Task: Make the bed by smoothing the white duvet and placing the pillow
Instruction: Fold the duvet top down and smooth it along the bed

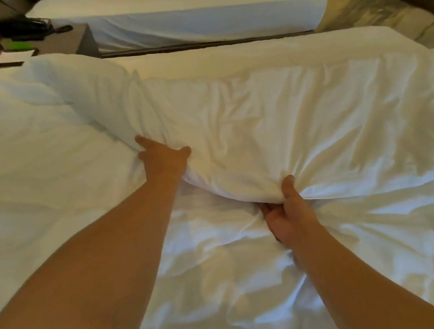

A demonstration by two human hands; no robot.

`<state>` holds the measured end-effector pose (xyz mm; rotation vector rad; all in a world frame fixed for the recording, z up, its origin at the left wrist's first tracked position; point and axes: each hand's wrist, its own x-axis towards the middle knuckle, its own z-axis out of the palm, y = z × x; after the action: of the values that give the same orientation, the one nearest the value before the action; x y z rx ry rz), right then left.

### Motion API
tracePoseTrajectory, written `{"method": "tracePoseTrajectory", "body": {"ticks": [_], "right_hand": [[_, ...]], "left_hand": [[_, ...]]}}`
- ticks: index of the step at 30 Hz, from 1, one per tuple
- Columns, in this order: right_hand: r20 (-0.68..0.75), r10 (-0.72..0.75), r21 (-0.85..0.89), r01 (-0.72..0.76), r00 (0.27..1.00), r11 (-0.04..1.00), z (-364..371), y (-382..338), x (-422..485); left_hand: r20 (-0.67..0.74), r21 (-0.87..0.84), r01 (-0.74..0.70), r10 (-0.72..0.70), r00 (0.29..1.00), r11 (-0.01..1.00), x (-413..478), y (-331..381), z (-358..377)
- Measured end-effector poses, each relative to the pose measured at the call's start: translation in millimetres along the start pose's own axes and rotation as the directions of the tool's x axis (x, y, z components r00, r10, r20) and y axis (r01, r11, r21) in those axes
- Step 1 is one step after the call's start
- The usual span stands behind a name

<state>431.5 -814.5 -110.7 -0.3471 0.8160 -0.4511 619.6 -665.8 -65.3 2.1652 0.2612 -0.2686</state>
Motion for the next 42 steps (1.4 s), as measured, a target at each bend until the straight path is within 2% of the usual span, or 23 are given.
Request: {"method": "tracePoseTrajectory", "body": {"ticks": [2,4,6,7,8,9,10,11,13,15,17,20,22,23,25,28,31,33,34,36,37,39,42], "right_hand": [[-0.011,-0.012,-0.041,0.012,1.000,0.999,-1,2,1],[-0.026,-0.027,-0.050,0.026,0.999,0.998,-1,3,1],[-0.037,-0.052,-0.052,0.050,0.998,0.997,1,5,-2],[-0.033,-0.058,-0.046,0.057,0.998,0.997,4,6,-4],[-0.021,-0.050,-0.034,0.050,0.999,0.998,9,8,-8],[0.000,-0.033,-0.032,0.033,0.999,0.999,16,12,-13],[0.032,-0.005,-0.036,0.006,0.999,0.999,26,18,-19],[0.063,0.028,-0.041,-0.025,0.998,0.999,36,29,-23],[0.129,0.108,-0.059,-0.101,0.986,0.993,58,59,-28],[0.173,0.147,-0.091,-0.132,0.974,0.987,77,92,-34],[0.137,0.170,-0.093,-0.158,0.976,0.983,85,117,-36],[0.061,0.188,-0.016,-0.188,0.980,0.982,81,133,-35],[0.033,0.164,0.027,-0.165,0.986,0.986,69,134,-34],[0.024,0.155,0.030,-0.156,0.988,0.987,62,134,-34],[0.023,0.160,0.034,-0.160,0.987,0.986,52,135,-34],[0.020,0.155,0.028,-0.156,0.988,0.987,43,137,-31],[0.020,0.142,0.006,-0.142,0.990,0.990,39,139,-27],[0.021,0.142,0.004,-0.142,0.990,0.990,37,140,-24],[0.027,0.140,0.003,-0.140,0.990,0.990,37,140,-24],[0.030,0.128,-0.003,-0.128,0.991,0.992,40,140,-23],[0.024,0.122,-0.002,-0.122,0.992,0.992,41,140,-22],[0.018,0.113,-0.018,-0.112,0.993,0.994,42,141,-24],[-0.005,0.089,-0.054,-0.089,0.996,0.995,49,142,-28]], "left_hand": [[-0.042,0.242,-0.063,0.075,0.996,0.968,19,-2,-8],[-0.073,0.240,-0.078,0.098,0.993,0.968,26,-14,-12],[-0.074,-0.022,-0.033,0.031,0.997,0.999,22,-34,-16],[-0.028,-0.297,0.039,-0.049,0.998,0.954,16,-45,-22],[0.065,-0.605,0.127,-0.110,0.992,0.786,7,-57,-30],[0.196,-0.809,0.232,-0.123,0.973,0.541,-6,-66,-37],[0.311,-0.896,0.319,-0.075,0.947,0.310,-21,-76,-42],[0.382,-0.912,0.380,-0.017,0.924,0.153,-34,-85,-44],[0.431,-0.902,0.429,0.075,0.899,0.043,-56,-94,-45],[0.440,-0.898,0.435,0.099,0.892,0.073,-63,-96,-44],[0.381,-0.904,0.360,0.051,0.923,0.232,-53,-94,-44],[0.169,-0.727,0.150,-0.038,0.985,0.670,-22,-81,-61],[-0.006,-0.317,-0.042,0.042,0.999,0.948,1,-61,-69],[-0.069,-0.093,-0.103,0.097,0.993,0.990,13,-51,-69],[-0.104,0.189,-0.129,0.150,0.983,0.974,34,-31,-71],[-0.134,0.347,-0.109,0.164,0.977,0.932,58,-26,-74],[-0.178,0.214,-0.185,0.225,0.958,0.959,65,-51,-82],[-0.174,-0.122,-0.172,0.150,0.973,0.977,66,-73,-92],[-0.128,-0.391,-0.122,0.077,0.989,0.912,64,-79,-100],[0.101,-0.840,0.076,0.017,0.995,0.537,47,-88,-116],[0.204,-0.925,0.175,0.050,0.978,0.338,35,-94,-121],[0.305,-0.950,0.296,0.096,0.947,0.094,11,-111,-125],[0.380,-0.924,0.382,0.078,0.922,-0.008,-4,-136,-130]]}}
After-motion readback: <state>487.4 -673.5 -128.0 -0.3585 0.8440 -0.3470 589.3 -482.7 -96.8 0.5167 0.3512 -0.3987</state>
